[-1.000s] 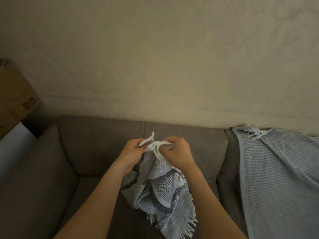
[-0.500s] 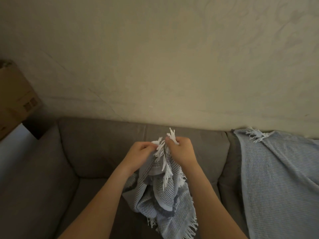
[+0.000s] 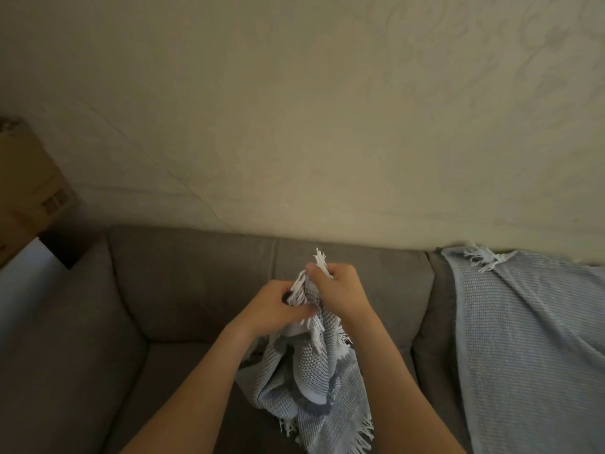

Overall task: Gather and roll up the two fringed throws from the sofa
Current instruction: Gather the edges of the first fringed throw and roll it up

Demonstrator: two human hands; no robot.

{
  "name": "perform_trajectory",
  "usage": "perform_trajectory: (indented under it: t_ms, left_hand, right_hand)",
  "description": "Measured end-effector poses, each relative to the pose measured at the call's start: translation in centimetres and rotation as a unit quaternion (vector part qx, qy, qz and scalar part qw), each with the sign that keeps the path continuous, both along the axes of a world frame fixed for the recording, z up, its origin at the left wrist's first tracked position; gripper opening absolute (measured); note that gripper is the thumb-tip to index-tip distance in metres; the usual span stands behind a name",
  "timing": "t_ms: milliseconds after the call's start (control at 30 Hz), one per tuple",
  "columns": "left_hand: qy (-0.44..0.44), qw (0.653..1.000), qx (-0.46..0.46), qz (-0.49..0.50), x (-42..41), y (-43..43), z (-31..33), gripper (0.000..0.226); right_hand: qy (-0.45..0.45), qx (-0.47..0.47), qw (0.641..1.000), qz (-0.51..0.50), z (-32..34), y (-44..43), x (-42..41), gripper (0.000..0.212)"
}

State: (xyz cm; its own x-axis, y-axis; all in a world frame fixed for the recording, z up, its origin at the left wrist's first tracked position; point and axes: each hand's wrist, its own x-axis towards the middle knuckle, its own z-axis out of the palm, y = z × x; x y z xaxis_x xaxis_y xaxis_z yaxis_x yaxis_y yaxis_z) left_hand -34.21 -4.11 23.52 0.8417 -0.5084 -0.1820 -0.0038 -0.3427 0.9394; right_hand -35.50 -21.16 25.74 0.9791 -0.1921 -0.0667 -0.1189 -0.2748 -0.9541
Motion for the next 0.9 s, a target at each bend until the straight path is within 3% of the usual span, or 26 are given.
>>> perform_trajectory:
  t_ms: [67,267,433,633,767,800,900]
  left_hand:
    - [-0.003,1.0,0.009,0.009,0.0,-0.1,-0.1,0.004]
    - [-0.043,0.994,0.066,0.071,0.5,0.4,-0.9,0.031]
    - [-0.031,0.984,0.006,0.175,0.6,1.8,-1.4,0.026]
    - [0.017,0.988,-0.036,0.146,-0.1,2.1,-0.6,0.038]
    - [0.027,0.99,-0.048,0.126,-0.3,1.8,0.3,0.033]
    - [0.031,0.991,-0.049,0.119,-0.3,1.7,0.5,0.032]
    - [0.029,0.993,-0.042,0.106,-0.1,1.6,0.7,0.03]
  right_hand:
    - [-0.006,-0.005,1.0,0.013,0.2,0.1,0.0,0.043]
    - [-0.036,-0.044,0.998,0.015,0.1,-0.2,0.0,0.046]
    - [-0.041,-0.052,0.998,0.017,-0.4,-1.2,-0.2,0.039]
    - [-0.002,-0.044,0.997,0.067,0.0,-1.8,-0.8,0.031]
    - [0.029,-0.077,0.984,0.158,0.3,-1.7,-1.3,0.073]
    - [0.013,-0.107,0.979,0.172,0.3,-1.6,-1.2,0.066]
    - [-0.036,-0.182,0.966,0.18,0.4,-0.9,-0.9,0.007]
